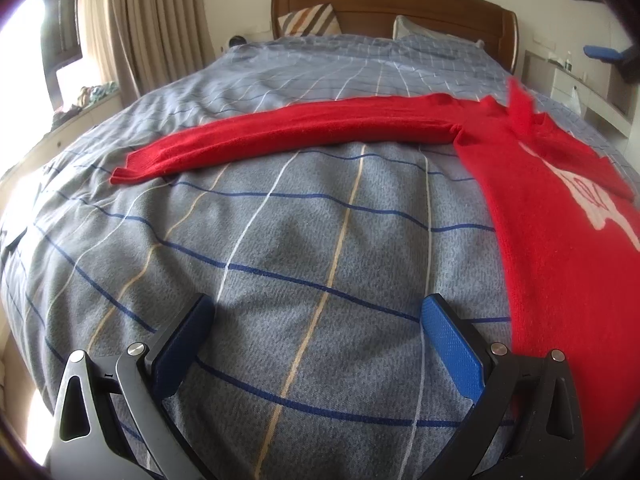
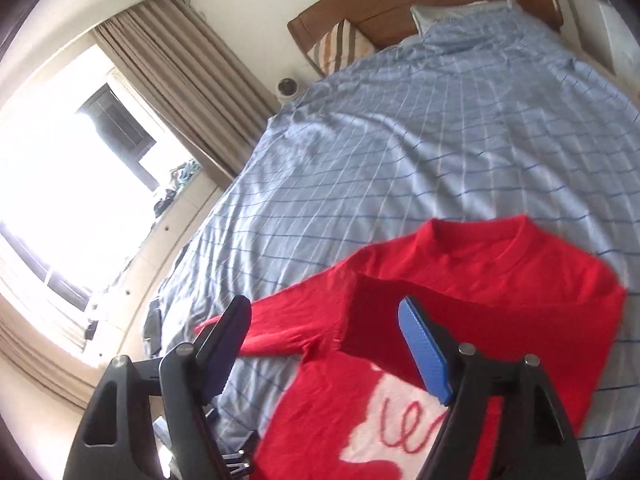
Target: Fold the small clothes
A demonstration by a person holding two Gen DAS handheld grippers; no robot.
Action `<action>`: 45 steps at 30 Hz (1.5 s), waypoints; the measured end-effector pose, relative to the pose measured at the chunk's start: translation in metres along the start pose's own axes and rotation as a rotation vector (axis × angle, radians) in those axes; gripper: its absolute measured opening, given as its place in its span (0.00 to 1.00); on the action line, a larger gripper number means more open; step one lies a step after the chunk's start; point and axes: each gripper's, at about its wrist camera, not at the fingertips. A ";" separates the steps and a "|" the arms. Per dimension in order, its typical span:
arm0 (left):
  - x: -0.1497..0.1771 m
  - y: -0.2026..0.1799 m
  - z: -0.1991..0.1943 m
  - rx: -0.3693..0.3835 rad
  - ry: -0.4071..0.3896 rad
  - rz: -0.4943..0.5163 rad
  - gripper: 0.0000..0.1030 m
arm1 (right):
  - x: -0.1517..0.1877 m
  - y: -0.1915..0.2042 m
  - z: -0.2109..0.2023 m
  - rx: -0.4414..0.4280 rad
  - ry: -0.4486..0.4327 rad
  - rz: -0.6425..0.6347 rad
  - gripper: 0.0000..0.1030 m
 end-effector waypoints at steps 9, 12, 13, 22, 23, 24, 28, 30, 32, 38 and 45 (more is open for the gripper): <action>0.000 -0.001 0.000 -0.004 -0.004 -0.001 1.00 | 0.064 -0.058 -0.076 0.199 -0.027 0.036 0.74; 0.001 -0.001 -0.001 -0.008 -0.009 -0.002 1.00 | 0.103 -0.086 -0.121 0.432 -0.024 -0.004 0.74; 0.002 -0.001 -0.001 -0.010 -0.012 -0.002 1.00 | 0.117 -0.094 -0.132 0.508 -0.015 -0.019 0.74; 0.006 -0.003 -0.004 -0.023 -0.035 -0.007 1.00 | 0.225 -0.121 -0.187 0.753 -0.126 -0.013 0.75; 0.007 -0.003 -0.004 -0.024 -0.039 -0.008 1.00 | 0.230 -0.125 -0.189 0.757 -0.153 0.015 0.79; 0.007 -0.003 -0.004 -0.024 -0.041 -0.008 1.00 | 0.234 -0.128 -0.191 0.757 -0.178 0.043 0.81; 0.009 -0.002 -0.004 -0.026 -0.050 -0.010 1.00 | 0.247 -0.136 -0.190 0.770 -0.242 0.075 0.85; 0.010 -0.003 -0.005 -0.028 -0.053 -0.010 1.00 | 0.247 -0.136 -0.186 0.787 -0.242 0.059 0.86; 0.010 -0.003 -0.005 -0.029 -0.052 -0.009 1.00 | 0.249 -0.137 -0.184 0.787 -0.244 0.046 0.88; 0.009 -0.003 -0.006 -0.030 -0.048 -0.008 1.00 | 0.257 -0.138 -0.186 0.774 -0.261 0.034 0.90; 0.006 0.000 -0.002 -0.025 -0.034 -0.008 1.00 | 0.259 -0.136 -0.182 0.792 -0.260 0.017 0.91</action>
Point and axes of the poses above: each gripper's, at about its wrist camera, not at the fingertips, and z roughly the way its jaws point, y to its left, x to its underside, and after that the axes turned 15 degrees about -x, right-handed
